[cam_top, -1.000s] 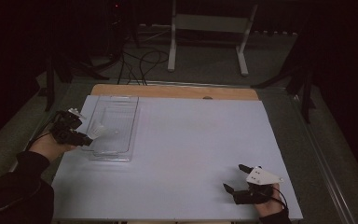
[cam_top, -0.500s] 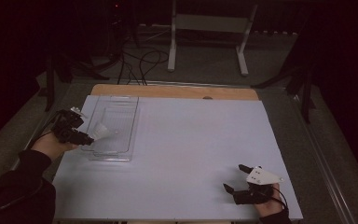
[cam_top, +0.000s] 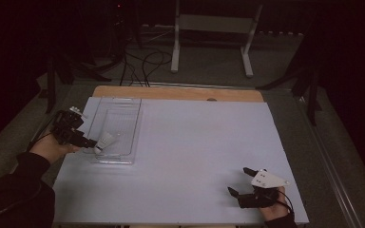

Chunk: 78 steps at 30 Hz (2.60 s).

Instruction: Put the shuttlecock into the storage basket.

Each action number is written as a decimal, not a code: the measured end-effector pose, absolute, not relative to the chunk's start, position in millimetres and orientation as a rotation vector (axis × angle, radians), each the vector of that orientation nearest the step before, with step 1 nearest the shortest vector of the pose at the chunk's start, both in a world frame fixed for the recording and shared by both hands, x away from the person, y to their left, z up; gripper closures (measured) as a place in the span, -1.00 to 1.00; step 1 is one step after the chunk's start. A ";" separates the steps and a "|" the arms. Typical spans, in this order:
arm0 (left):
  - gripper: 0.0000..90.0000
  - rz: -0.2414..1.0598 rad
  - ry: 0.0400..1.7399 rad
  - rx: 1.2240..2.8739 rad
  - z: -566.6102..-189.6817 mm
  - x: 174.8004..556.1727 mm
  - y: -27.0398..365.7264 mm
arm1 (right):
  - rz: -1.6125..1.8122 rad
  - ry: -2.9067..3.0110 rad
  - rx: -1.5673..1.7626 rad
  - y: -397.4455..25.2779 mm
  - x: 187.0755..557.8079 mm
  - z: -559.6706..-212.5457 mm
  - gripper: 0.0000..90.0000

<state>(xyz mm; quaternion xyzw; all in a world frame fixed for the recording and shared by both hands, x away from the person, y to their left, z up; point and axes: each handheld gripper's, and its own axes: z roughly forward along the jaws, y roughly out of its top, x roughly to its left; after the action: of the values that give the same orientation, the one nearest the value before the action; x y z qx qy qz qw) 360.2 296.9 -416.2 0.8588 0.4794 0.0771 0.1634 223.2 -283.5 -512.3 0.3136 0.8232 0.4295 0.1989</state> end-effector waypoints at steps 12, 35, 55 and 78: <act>-0.65 0.221 1.385 2.446 -417.9 360.6 291.6 | 1.202 2.302 0.877 -283.5 223.5 -512.7 -0.78; -1.00 0.225 1.283 2.395 -407.7 360.3 280.9 | 1.201 2.301 0.879 -283.7 223.5 -512.7 -0.78; -1.00 0.221 1.156 2.280 -399.7 360.7 259.7 | 1.208 2.300 0.882 -284.8 223.3 -512.6 -0.78; -1.00 0.198 0.926 2.220 -395.1 351.3 228.7 | 1.202 2.304 0.879 -284.7 223.1 -512.7 -0.78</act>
<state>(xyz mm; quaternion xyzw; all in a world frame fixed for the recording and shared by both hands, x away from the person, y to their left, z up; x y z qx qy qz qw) 351.3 228.7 -395.1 0.8596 0.3586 0.0768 0.3558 223.1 -284.7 -512.7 0.3141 0.8233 0.4294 0.1976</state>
